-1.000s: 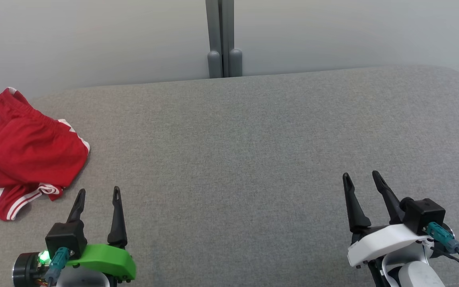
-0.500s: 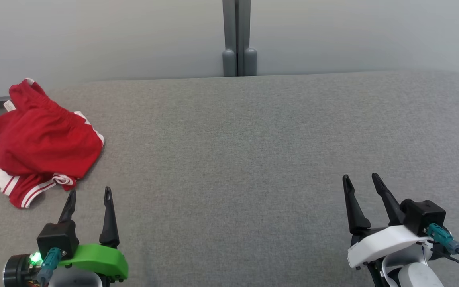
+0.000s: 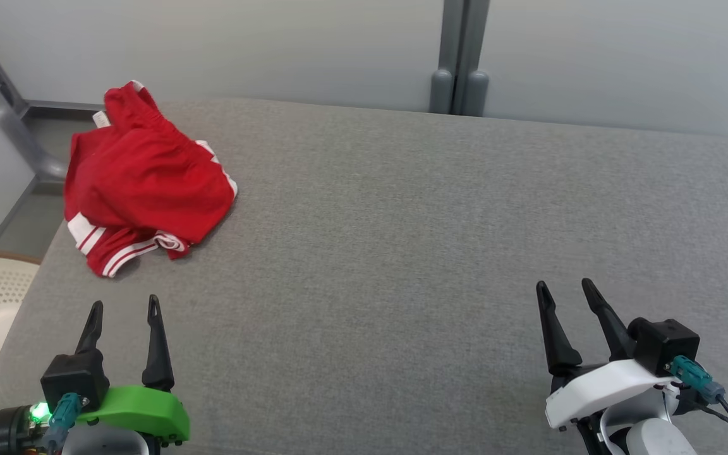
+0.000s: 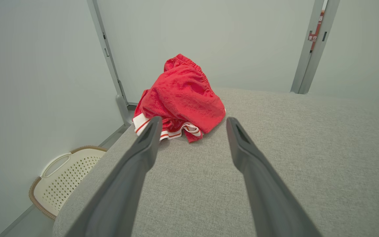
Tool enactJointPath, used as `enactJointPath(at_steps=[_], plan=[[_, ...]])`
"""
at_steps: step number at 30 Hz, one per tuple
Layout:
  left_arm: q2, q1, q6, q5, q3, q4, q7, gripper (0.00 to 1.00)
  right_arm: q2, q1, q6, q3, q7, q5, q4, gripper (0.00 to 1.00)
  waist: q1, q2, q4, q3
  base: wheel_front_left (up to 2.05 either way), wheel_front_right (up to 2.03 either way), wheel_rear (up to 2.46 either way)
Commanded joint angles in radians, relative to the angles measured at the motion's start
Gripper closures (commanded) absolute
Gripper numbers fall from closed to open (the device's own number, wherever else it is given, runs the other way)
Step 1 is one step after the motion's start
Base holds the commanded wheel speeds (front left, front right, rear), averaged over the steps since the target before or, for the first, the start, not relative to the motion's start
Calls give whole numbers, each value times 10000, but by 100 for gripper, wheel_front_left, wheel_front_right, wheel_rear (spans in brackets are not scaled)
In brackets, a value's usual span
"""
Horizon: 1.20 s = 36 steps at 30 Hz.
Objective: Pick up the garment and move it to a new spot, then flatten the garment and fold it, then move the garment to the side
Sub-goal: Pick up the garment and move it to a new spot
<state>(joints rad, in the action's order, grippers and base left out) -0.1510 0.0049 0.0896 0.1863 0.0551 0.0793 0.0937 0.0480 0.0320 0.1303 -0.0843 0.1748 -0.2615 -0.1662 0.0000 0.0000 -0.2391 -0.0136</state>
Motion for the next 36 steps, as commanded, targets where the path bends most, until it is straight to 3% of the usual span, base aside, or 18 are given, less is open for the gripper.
enactJointPath(at_steps=[1,12,20,32,36], plan=[[-104,114,43,94,-59,17,34,0,40,48,8,-24,48,-42,-44,0,0,0,-636,-41,0,0,0],[-119,196,104,166,-7,97,127,0,42,14,8,-82,49,-16,-156,0,0,0,-1977,-11,0,0,0],[-221,277,155,248,-21,69,114,0,43,57,6,-212,134,-140,-334,0,0,0,-2564,99,0,0,0],[-243,334,295,407,-108,-18,116,0,43,175,6,-325,149,6,-405,0,0,0,-2315,-26,0,0,0],[-439,-288,101,583,-231,26,237,0,43,280,6,-185,38,239,-284,0,0,0,-1997,-334,0,0,0]])
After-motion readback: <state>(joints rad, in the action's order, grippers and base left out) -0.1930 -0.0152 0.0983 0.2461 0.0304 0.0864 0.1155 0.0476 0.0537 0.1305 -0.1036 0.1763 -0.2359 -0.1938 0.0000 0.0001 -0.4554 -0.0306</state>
